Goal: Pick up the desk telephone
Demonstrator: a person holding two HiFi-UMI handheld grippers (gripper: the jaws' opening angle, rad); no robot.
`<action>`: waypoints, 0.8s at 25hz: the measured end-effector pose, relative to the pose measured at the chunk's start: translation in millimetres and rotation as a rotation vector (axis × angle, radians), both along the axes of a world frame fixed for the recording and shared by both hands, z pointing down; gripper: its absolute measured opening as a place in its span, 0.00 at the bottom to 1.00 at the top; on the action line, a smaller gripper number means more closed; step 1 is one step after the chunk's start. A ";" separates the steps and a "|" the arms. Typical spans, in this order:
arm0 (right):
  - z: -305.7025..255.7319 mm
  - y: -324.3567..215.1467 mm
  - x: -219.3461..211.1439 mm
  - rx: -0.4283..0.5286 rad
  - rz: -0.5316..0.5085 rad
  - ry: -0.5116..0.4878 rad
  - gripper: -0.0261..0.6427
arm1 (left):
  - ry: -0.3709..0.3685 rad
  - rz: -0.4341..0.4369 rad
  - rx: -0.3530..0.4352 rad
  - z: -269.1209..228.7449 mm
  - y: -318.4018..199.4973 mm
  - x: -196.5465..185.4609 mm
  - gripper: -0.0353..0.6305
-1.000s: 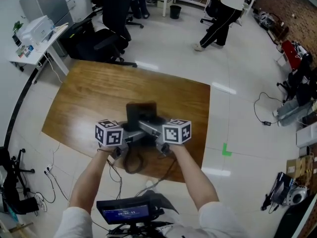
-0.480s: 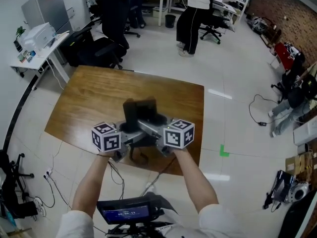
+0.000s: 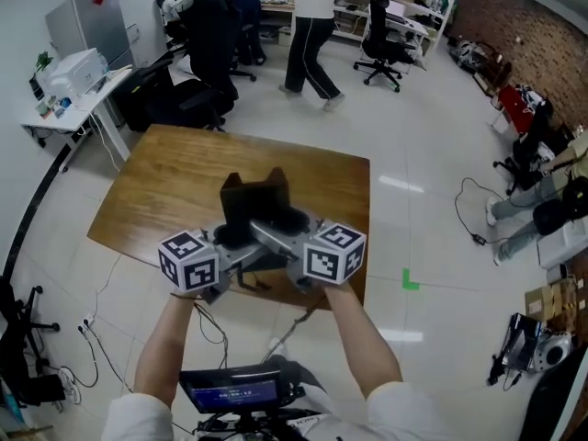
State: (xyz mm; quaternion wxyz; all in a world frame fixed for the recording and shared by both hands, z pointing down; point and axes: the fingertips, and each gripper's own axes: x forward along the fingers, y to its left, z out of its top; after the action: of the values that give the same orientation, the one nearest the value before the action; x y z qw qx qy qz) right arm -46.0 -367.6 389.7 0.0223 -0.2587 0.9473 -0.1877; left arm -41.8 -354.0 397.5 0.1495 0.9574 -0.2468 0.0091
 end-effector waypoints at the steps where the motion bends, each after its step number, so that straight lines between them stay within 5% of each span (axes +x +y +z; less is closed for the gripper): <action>1: -4.4 6.5 -1.0 0.010 0.002 -0.005 0.48 | -0.009 0.002 0.015 -4.5 6.5 -0.9 0.45; 20: -62.8 136.0 -17.7 0.162 0.029 -0.021 0.48 | -0.058 0.033 0.189 -59.5 134.5 -15.5 0.45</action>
State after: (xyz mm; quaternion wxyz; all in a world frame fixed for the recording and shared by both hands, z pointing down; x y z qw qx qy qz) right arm -63.7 -231.6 326.9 0.0556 -0.2676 0.9553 -0.1130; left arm -57.2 -219.5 337.9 0.0511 0.9705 -0.2352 0.0160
